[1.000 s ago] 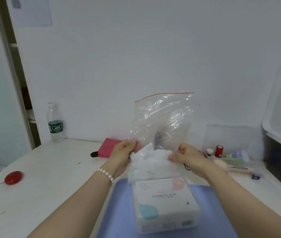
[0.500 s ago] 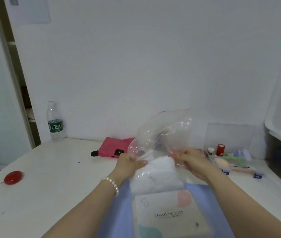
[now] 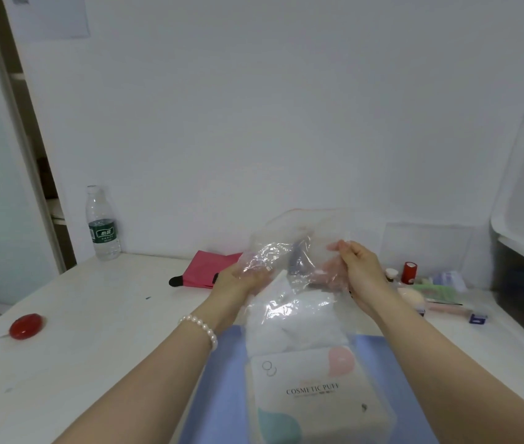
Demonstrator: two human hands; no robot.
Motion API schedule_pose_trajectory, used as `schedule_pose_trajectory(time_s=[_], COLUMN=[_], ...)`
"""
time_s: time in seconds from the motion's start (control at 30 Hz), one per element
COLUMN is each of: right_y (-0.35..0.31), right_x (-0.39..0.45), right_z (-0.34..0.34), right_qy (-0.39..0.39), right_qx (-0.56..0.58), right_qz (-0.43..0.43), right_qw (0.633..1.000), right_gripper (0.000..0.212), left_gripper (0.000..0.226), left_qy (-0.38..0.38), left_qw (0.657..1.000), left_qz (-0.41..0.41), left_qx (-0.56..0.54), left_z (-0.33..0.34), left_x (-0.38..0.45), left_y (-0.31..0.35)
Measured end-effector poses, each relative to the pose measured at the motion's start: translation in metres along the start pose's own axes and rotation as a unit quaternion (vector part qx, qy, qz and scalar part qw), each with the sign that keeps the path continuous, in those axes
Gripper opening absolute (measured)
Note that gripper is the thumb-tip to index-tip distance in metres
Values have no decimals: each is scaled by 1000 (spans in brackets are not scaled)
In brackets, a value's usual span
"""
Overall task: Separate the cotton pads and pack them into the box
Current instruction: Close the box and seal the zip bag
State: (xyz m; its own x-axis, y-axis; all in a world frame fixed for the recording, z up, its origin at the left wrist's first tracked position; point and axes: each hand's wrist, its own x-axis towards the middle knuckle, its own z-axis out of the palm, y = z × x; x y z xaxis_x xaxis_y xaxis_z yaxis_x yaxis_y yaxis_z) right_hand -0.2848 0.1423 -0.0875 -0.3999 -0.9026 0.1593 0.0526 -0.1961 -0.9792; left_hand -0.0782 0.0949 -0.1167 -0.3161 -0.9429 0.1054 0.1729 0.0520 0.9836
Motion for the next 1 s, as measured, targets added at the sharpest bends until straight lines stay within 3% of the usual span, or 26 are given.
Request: schedule_pose_trajectory(time_s=[0.07,0.13,0.23,0.4,0.5,0.6,0.7,0.8,0.87,0.93,1.0], right_y=[-4,-12,-28,-48,-45,-39,-37,-34,-33,-36,-42], right_x=[-3,-4,-2,-1,-9,-20,-28,-33,-37,-42,-45], right_z=[-3,-7,-12,-23,-32,-33,-36,-43,-46,-50,-52], right_qy=[-14,-37,-54,-111,-151,-154,-154,-178,-183,-191,-173], right_qx=[37,80,93,109,74,41,8,-9,-4,-21,-28], right_qz=[15,29,5,-25,42,96,108,78,68,67,68], right_qw=[999,996,994,988,985,982,982,981,981,979,982], right_gripper=[9,4,19,23,15,22,35,33,28,21,31], left_gripper=[32,25,11,19,28,37,31,19,27,37,42], left_qy=[4,1,-26,-24,-56,-71,-57,-11,-1,-41,-84], left_qw=[996,996,998,998,997,992,994,1000,999,998,993], left_qz=[-15,-11,25,45,-40,-100,-86,-3,26,-6,-66], left_qx=[-86,-86,-54,-38,-41,-19,-34,-1,27,43,53], left_z=[1,-2,-4,-9,-9,-5,-2,-2,-4,-8,-11], left_x=[2,5,3,-1,-8,-16,-21,-29,-36,-41,-45], left_y=[14,23,39,55,57,55,48,42,40,43,49])
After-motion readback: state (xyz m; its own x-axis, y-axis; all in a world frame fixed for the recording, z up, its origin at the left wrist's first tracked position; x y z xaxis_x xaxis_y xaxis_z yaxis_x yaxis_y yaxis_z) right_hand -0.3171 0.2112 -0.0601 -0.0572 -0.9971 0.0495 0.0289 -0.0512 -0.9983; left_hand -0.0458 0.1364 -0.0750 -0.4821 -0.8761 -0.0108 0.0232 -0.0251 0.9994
